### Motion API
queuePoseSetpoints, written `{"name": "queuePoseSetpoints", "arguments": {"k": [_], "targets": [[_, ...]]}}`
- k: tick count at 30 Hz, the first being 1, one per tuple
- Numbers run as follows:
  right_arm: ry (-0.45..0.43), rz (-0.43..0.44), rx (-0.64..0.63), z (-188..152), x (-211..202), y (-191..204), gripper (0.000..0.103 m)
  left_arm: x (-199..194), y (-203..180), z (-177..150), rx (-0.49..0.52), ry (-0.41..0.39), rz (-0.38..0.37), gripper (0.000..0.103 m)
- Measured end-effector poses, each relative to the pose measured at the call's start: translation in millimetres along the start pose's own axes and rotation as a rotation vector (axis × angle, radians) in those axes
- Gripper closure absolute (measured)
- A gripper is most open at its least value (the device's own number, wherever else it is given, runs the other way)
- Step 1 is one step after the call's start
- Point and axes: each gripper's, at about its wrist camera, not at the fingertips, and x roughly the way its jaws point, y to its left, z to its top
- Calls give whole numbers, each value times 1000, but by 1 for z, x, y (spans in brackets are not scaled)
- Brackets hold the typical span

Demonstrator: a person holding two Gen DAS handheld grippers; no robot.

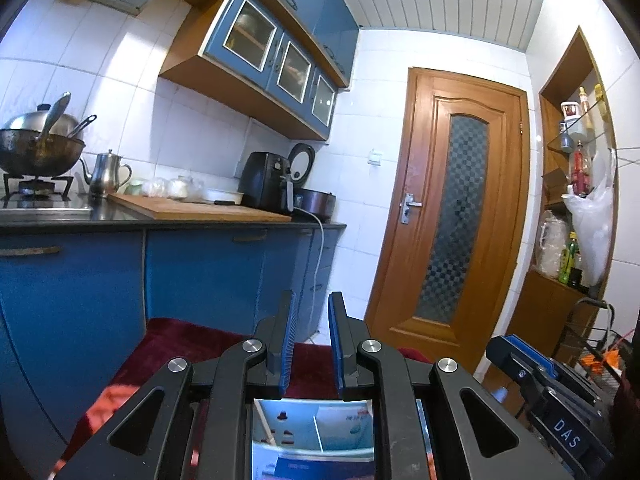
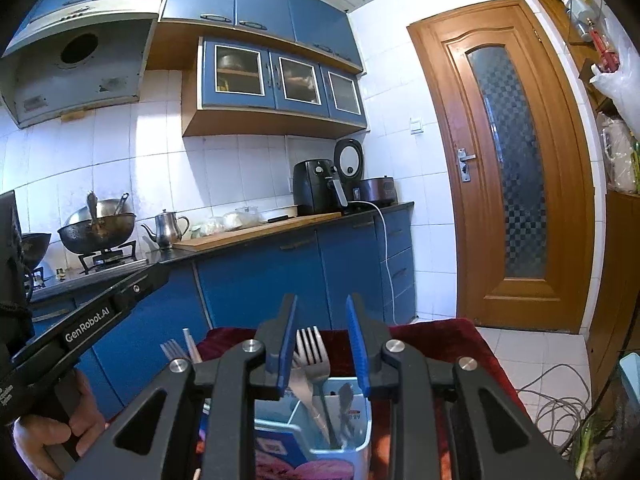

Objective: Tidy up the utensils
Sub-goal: 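Withdraw both grippers from the holder back over the remaining utensils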

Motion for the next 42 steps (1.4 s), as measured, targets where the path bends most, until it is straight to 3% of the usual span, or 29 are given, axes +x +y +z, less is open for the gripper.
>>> {"name": "queuePoseSetpoints", "arguments": {"k": [14, 27, 42], "targets": [[45, 32, 17, -1, -53, 18, 72, -55, 4, -1, 21, 108, -17, 87], [142, 18, 14, -33, -86, 31, 72, -89, 10, -29, 57, 233, -1, 87], [291, -19, 64, -79, -102, 21, 70, -99, 17, -75, 70, 403, 28, 87]]}}
